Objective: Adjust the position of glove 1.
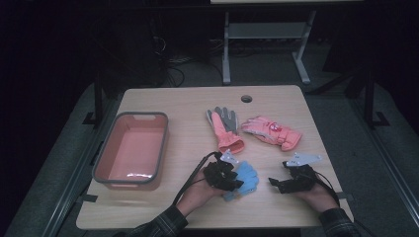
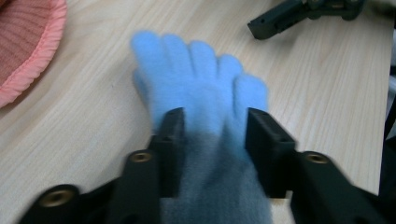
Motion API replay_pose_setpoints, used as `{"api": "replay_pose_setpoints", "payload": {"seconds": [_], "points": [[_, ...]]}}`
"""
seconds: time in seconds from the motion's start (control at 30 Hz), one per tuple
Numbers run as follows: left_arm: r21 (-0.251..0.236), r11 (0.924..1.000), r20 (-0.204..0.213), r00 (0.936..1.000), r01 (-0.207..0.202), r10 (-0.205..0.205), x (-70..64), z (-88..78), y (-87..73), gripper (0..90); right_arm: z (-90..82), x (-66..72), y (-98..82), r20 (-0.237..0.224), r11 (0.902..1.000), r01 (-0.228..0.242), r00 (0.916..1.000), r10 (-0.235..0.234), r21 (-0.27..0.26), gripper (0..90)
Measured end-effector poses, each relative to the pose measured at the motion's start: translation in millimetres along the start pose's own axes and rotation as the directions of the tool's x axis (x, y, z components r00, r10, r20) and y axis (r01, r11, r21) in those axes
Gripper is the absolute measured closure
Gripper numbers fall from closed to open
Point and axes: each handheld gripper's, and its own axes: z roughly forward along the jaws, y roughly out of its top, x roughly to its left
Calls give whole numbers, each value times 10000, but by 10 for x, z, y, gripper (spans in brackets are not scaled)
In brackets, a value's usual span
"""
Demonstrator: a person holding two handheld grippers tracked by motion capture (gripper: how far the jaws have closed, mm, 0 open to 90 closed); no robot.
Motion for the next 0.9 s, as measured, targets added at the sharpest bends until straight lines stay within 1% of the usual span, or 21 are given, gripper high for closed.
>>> {"api": "replay_pose_setpoints", "payload": {"seconds": [0.03,0.07,0.17,0.2,0.23,0.27,0.3,0.33,0.37,0.4,0.43,0.47,0.5,0.57,0.6,0.63,0.67,0.77,0.8,0.83,0.9], "points": [[59,9998,29,9998,-174,174,7,-11,3,491,0,0,0,0,10000,-1,10000,1,-5,142],[59,9998,29,9998,-174,174,7,-11,3,450,0,0,0,0,10000,-1,10000,1,-5,142],[61,9981,1,9981,-613,613,5,-28,17,311,0,0,0,0,10000,6,10000,-6,2,141],[-50,9975,-72,9975,-706,705,6,-26,17,265,0,0,0,-1,10000,7,10000,-7,4,141],[-50,9975,-72,9975,-706,705,6,-26,17,229,0,0,0,-1,10000,7,10000,-7,4,141],[-79,9967,-102,9967,-804,803,10,-21,16,229,1,-1,0,0,10000,17,10000,-17,-2,141],[13,9965,-3,9965,-838,838,20,9,17,158,1,0,0,-1,10000,9,10000,-9,1,141],[57,9965,42,9965,-829,829,23,31,16,145,0,0,0,-2,10000,10,10000,-10,2,141],[210,9950,64,9952,-973,971,27,49,16,137,1,0,0,0,10000,10,10000,-10,0,141],[210,9950,64,9952,-973,971,27,49,16,135,1,0,0,0,10000,10,10000,-10,0,141],[255,9944,10,9948,-1021,1021,11,108,12,133,2,0,1,-7,10000,18,10000,-18,-2,141],[330,9932,-44,9937,-1119,1121,4,134,11,133,2,0,1,-9,10000,17,10000,-17,1,141],[521,9902,-102,9914,-1299,1306,2,156,10,132,2,-1,1,-9,10000,24,10000,-24,-1,141],[680,9882,-153,9903,-1371,1384,-14,208,3,130,2,0,1,-9,10000,22,10000,-22,0,141],[829,9854,-189,9884,-1488,1508,-17,224,0,130,2,0,1,-11,10000,18,10000,-18,1,141],[831,9861,-242,9889,-1439,1463,-28,248,-8,130,2,0,1,-8,10000,23,10000,-23,-1,141],[987,9831,-273,9871,-1542,1575,-29,261,-14,131,2,0,1,-11,10000,16,10000,-16,4,141],[1028,9800,-456,9834,-1704,1758,-47,273,-27,130,2,0,1,-11,10000,18,10000,-18,3,141],[1059,9774,-531,9805,-1827,1891,-51,273,-28,135,2,0,1,-11,10000,21,10000,-21,0,141],[1095,9759,-538,9792,-1890,1956,-55,273,-31,145,2,0,1,-12,10000,18,10000,-18,2,141],[1042,9763,-610,9786,-1895,1965,-63,276,-38,147,2,-1,1,-10,10000,24,10000,-24,0,141]]}}
